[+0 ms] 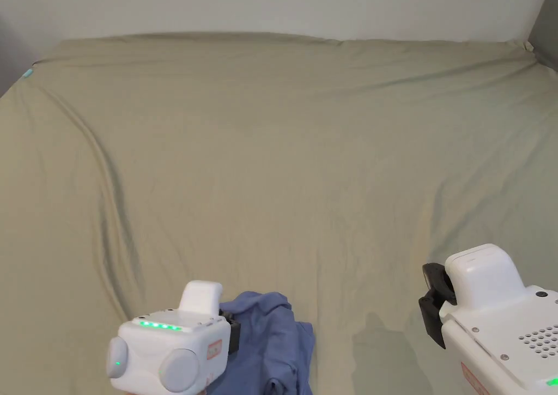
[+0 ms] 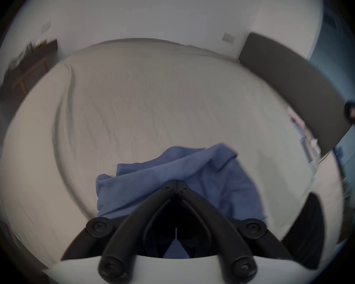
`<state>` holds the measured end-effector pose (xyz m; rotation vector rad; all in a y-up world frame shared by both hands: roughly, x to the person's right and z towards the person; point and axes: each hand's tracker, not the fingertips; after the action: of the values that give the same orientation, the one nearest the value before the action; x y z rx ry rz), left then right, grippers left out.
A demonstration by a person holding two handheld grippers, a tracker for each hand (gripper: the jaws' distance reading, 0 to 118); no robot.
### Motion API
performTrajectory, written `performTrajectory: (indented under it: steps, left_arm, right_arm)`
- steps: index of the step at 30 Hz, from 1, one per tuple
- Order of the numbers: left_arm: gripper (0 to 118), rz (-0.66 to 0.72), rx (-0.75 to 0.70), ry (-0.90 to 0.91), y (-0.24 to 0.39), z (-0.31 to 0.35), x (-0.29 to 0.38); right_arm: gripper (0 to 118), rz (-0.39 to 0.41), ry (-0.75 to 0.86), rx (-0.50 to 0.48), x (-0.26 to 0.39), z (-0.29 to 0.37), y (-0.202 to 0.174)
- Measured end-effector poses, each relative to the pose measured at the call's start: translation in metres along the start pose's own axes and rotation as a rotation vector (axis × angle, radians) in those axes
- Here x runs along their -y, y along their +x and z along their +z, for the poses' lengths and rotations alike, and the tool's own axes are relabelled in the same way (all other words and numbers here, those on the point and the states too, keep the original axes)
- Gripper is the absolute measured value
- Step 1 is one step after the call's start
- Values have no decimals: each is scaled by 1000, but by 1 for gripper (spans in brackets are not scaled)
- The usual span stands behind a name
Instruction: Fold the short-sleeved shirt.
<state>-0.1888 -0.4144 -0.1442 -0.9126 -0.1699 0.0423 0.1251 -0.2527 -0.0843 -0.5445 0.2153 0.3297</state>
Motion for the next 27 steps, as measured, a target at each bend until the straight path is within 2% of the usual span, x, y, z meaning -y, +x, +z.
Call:
performTrajectory:
  steps: [8,16,18,21,24,27]
  left_arm:
    - [0,-258,-136,45,73,-31,11]
    - [0,-444,-67,87,136,-26,41]
    - [0,-477,35,19,151,-25,54]
    - [0,-458,251,-67,166,-13,70]
    - [0,-376,295,-2,153,15,70]
    - [0,-203,267,126,100,51,59]
  right_arm:
    - [0,14,-16,5,6,3,2]
    - [0,-16,-26,9,8,-3,9]
    - [0,-21,-25,4,6,-6,9]
    - [0,-15,-14,-4,0,-14,7]
    - [0,-17,4,-29,-10,-20,2]
    - [0,-63,22,-115,-17,-30,-9]
